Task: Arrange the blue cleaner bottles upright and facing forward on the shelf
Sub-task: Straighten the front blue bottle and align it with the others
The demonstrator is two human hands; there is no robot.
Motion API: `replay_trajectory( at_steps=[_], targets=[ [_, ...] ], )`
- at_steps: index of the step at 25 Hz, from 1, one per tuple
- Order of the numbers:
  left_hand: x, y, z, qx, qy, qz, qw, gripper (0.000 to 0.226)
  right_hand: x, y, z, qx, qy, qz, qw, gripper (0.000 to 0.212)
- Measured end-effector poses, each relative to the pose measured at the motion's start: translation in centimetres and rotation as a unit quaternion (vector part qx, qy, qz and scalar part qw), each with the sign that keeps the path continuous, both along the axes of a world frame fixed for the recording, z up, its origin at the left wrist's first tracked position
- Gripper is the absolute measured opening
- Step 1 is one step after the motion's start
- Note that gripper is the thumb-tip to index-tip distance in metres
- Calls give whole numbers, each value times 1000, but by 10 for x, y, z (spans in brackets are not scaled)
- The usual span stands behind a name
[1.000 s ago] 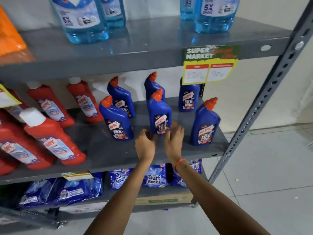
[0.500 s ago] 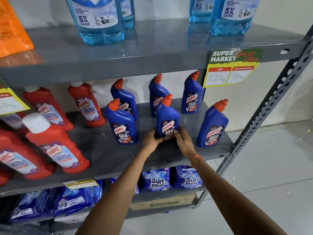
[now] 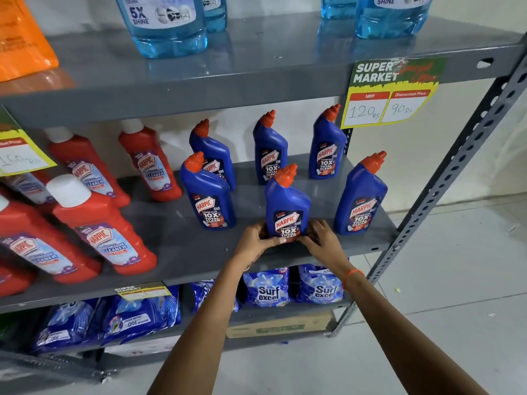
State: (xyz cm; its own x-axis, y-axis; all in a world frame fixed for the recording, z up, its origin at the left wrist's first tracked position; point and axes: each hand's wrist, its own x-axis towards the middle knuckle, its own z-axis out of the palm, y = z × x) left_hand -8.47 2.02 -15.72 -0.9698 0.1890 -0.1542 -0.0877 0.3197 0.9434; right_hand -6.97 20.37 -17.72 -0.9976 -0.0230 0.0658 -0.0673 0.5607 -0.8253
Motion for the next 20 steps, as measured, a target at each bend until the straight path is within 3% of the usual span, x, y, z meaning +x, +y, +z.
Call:
replay_trajectory(
  at_steps=[12,14,16,18,20],
  targets=[
    [0,-1,-2,7,-4,0,1000,41,-1,5,-1,-30,-53,46,997,48],
    [0,-2,-2,33,-32,-1,999,46,7,-1,1,-44,-32,4,999,53],
    [3,-2,-1,83,-60,-1,995,49,22,-11,-1,-69,53,-115,989,40],
    [12,-1,2,117,-6,76,990,44,39,-32,5,-126,122,-172,970,19],
    [24,-3,8,112,146,237,954,39,46,-60,20,-149,145,-125,970,27]
  ],
)
